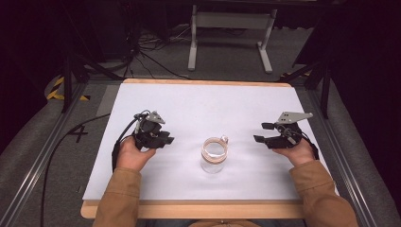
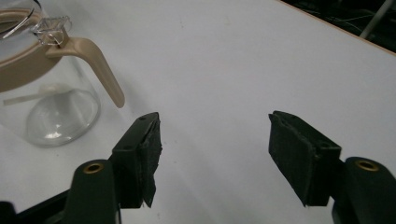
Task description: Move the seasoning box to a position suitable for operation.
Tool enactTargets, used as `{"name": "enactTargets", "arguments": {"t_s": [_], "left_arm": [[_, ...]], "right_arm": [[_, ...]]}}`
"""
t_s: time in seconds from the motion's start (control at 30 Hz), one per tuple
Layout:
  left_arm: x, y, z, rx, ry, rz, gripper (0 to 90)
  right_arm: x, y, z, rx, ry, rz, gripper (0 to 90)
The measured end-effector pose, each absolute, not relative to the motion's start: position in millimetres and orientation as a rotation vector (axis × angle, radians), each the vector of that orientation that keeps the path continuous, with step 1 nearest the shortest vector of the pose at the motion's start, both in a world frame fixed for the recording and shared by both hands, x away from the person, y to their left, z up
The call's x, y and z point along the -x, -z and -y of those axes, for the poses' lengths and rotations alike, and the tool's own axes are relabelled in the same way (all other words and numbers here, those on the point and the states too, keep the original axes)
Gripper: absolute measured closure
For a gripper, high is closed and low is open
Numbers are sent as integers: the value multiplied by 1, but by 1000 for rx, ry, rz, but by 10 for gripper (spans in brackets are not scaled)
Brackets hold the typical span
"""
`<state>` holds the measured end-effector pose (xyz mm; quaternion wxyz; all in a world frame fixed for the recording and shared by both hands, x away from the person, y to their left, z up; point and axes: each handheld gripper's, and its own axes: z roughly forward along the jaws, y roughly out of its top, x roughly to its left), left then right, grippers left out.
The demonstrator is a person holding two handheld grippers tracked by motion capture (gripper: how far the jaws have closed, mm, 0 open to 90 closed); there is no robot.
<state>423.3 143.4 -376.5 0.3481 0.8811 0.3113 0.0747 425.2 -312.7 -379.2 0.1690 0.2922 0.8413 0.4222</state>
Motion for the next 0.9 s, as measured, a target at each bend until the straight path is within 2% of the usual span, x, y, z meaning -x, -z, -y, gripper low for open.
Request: {"name": "enactTargets", "arguments": {"t_s": [0.07, 0.1, 0.13, 0.17, 0.23, 0.4, 0.5, 0.57, 0.7, 0.83, 0.9], "left_arm": [[-423, 376, -143, -2288, -188, -793, 723], [-422, 376, -142, -2293, -177, -781, 775], [-421, 376, -141, -2305, -170, -763, 775], [-421, 376, -140, -2319, -159, -739, 850], [-419, 377, -135, -2354, -136, -694, 892], [-419, 376, -130, -2337, -115, -679, 894], [-418, 379, -122, -2331, -56, -635, 895], [-417, 385, -114, -2364, -39, -582, 895], [-418, 392, -100, -2410, -3, -544, 896], [-416, 392, -97, -2419, -10, -516, 895], [-415, 391, -95, -2424, -11, -501, 895]], "right_arm": [[-425, 378, 314, -836, -1199, -2388, 395], [-424, 377, 315, -876, -1200, -2411, 513], [-424, 377, 315, -876, -1200, -2411, 513], [-423, 376, 315, -900, -1201, -2434, 639], [-423, 375, 315, -912, -1190, -2441, 645], [-422, 374, 316, -946, -1179, -2409, 599], [-421, 372, 317, -928, -1177, -2339, 477], [-422, 370, 319, -939, -1173, -2349, 569], [-421, 370, 318, -933, -1149, -2365, 609], [-421, 373, 316, -889, -1114, -2451, 786], [-421, 374, 315, -881, -1109, -2491, 846]]}}
